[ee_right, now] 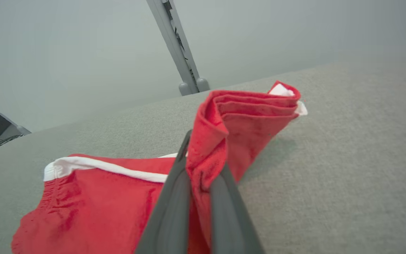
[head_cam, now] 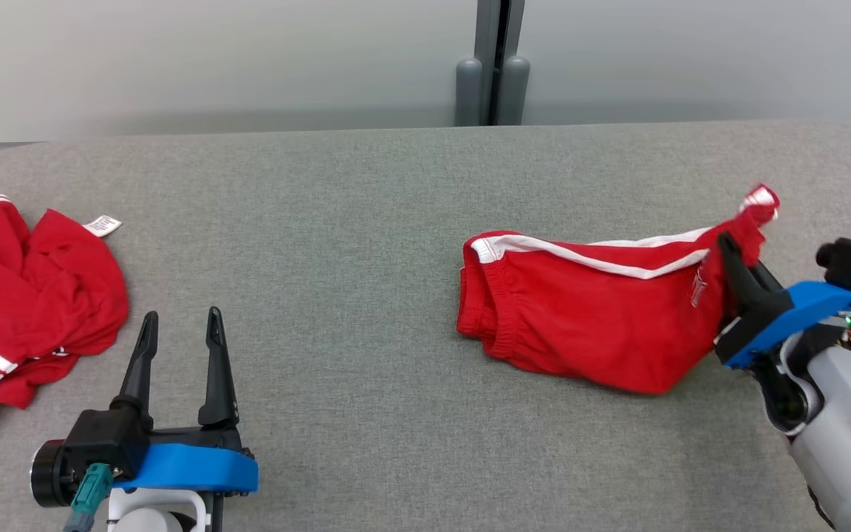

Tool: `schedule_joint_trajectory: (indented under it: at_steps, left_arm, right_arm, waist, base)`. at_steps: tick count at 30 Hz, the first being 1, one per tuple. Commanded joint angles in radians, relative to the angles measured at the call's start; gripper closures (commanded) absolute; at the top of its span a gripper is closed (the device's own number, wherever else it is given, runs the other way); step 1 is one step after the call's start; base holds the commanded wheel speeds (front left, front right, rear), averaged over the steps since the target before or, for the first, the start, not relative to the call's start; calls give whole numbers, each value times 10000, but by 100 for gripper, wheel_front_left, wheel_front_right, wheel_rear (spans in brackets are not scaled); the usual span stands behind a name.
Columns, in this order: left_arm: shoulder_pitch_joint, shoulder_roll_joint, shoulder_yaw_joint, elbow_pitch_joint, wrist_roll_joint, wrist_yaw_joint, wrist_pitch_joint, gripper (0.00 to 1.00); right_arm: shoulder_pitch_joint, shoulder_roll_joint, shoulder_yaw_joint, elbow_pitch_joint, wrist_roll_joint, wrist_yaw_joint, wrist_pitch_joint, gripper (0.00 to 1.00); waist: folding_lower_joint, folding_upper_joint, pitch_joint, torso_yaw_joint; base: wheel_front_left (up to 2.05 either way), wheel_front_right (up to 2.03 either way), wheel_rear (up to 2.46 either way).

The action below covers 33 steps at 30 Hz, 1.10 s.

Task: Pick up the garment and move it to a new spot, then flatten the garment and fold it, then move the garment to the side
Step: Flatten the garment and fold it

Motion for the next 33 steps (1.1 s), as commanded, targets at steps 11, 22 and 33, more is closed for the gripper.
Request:
schedule_joint_trajectory:
  at_steps: [11, 22, 33]
  left_arm:
    - [172, -4, -208, 52, -170, 23, -28, 0]
    - [245, -6, -454, 100, -336, 90, -28, 0]
    - [300, -4, -332, 105, -327, 126, -28, 0]
  right_arm:
    - [-601, 1169, 837, -1010, -455, 5, 140, 100]
    - [67, 2053, 1627, -936, -740, 5, 194, 100]
    - [965, 2116, 2709, -1138, -1211, 5, -67, 0]
  waist:
    - [0, 1, -208, 555]
    - [0, 1, -192, 1021]
    - [0, 1, -165, 721]
  base:
    - [0, 0, 0]
    - [0, 0, 0]
    - [0, 0, 0]
